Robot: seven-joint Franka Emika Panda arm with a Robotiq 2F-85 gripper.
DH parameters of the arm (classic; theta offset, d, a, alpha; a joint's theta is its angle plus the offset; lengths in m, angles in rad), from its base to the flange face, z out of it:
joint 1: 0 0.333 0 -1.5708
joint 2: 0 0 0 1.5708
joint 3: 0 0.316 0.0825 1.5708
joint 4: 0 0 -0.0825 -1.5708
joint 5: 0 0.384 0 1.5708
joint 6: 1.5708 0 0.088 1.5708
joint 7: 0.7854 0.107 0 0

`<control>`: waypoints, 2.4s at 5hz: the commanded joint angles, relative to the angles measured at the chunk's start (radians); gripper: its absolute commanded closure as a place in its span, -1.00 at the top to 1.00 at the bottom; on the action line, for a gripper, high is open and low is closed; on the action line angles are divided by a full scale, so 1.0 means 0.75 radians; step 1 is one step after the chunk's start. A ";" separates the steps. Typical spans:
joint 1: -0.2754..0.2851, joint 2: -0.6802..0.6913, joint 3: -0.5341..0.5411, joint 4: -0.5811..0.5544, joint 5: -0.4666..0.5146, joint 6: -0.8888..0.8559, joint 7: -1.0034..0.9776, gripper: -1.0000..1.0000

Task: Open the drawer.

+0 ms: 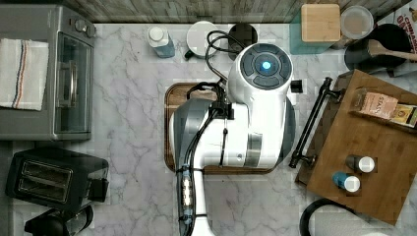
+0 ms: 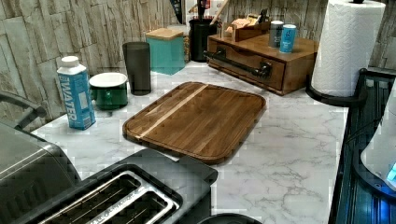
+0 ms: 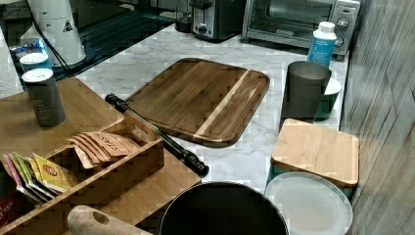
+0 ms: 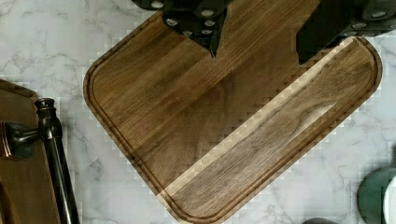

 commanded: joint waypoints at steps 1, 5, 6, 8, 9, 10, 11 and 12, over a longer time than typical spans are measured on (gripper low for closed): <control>0.000 0.001 0.000 -0.002 0.000 0.000 -0.002 1.00; -0.153 0.039 -0.139 -0.042 -0.196 0.263 -0.363 1.00; -0.169 0.088 -0.200 -0.008 -0.193 0.327 -0.470 1.00; -0.212 0.175 -0.243 0.038 -0.199 0.410 -0.524 1.00; -0.247 0.190 -0.213 0.019 -0.216 0.475 -0.556 1.00; -0.278 0.212 -0.185 0.019 -0.196 0.519 -0.591 1.00; -0.292 0.214 -0.166 -0.004 -0.203 0.568 -0.625 1.00; -0.287 0.240 -0.162 0.006 -0.204 0.575 -0.633 1.00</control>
